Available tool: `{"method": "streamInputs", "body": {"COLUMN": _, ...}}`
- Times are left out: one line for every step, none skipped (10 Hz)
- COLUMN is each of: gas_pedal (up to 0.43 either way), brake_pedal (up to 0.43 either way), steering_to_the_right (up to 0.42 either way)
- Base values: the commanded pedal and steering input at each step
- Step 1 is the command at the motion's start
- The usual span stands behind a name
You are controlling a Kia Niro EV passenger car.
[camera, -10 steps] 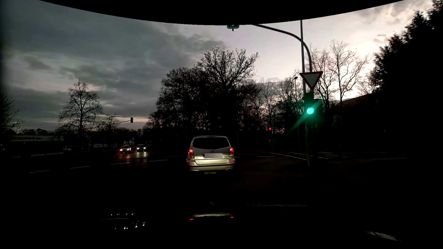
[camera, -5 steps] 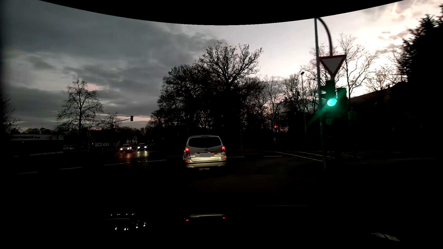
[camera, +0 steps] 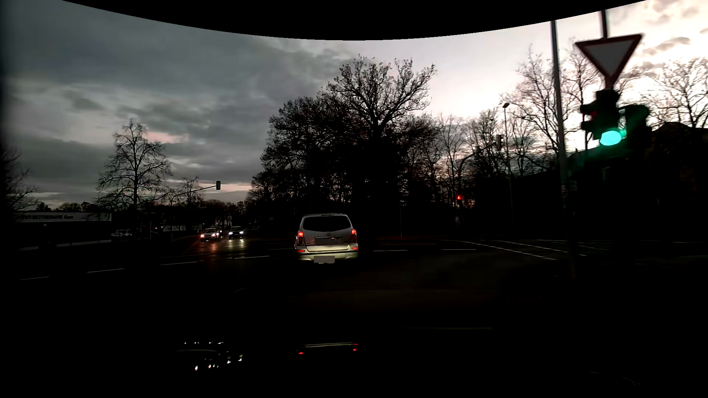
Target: Follow the waypoints while adhering to traffic rules and regulations
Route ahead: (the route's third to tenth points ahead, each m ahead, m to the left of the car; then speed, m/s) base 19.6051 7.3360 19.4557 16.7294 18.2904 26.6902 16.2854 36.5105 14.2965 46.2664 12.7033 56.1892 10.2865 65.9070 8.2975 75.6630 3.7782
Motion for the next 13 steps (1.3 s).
{"method": "streamInputs", "body": {"gas_pedal": 0.157, "brake_pedal": 0.0, "steering_to_the_right": -0.101}}
{"method": "streamInputs", "body": {"gas_pedal": 0.157, "brake_pedal": 0.0, "steering_to_the_right": -0.101}}
{"method": "streamInputs", "body": {"gas_pedal": 0.15, "brake_pedal": 0.0, "steering_to_the_right": -0.101}}
{"method": "streamInputs", "body": {"gas_pedal": 0.098, "brake_pedal": 0.0, "steering_to_the_right": -0.101}}
{"method": "streamInputs", "body": {"gas_pedal": 0.098, "brake_pedal": 0.0, "steering_to_the_right": -0.102}}
{"method": "streamInputs", "body": {"gas_pedal": 0.098, "brake_pedal": 0.0, "steering_to_the_right": -0.101}}
{"method": "streamInputs", "body": {"gas_pedal": 0.098, "brake_pedal": 0.0, "steering_to_the_right": -0.104}}
{"method": "streamInputs", "body": {"gas_pedal": 0.098, "brake_pedal": 0.0, "steering_to_the_right": -0.11}}
{"method": "streamInputs", "body": {"gas_pedal": 0.098, "brake_pedal": 0.0, "steering_to_the_right": -0.113}}
{"method": "streamInputs", "body": {"gas_pedal": 0.098, "brake_pedal": 0.0, "steering_to_the_right": -0.116}}
{"method": "streamInputs", "body": {"gas_pedal": 0.098, "brake_pedal": 0.0, "steering_to_the_right": -0.12}}
{"method": "streamInputs", "body": {"gas_pedal": 0.098, "brake_pedal": 0.0, "steering_to_the_right": -0.121}}
{"method": "streamInputs", "body": {"gas_pedal": 0.098, "brake_pedal": 0.0, "steering_to_the_right": -0.121}}
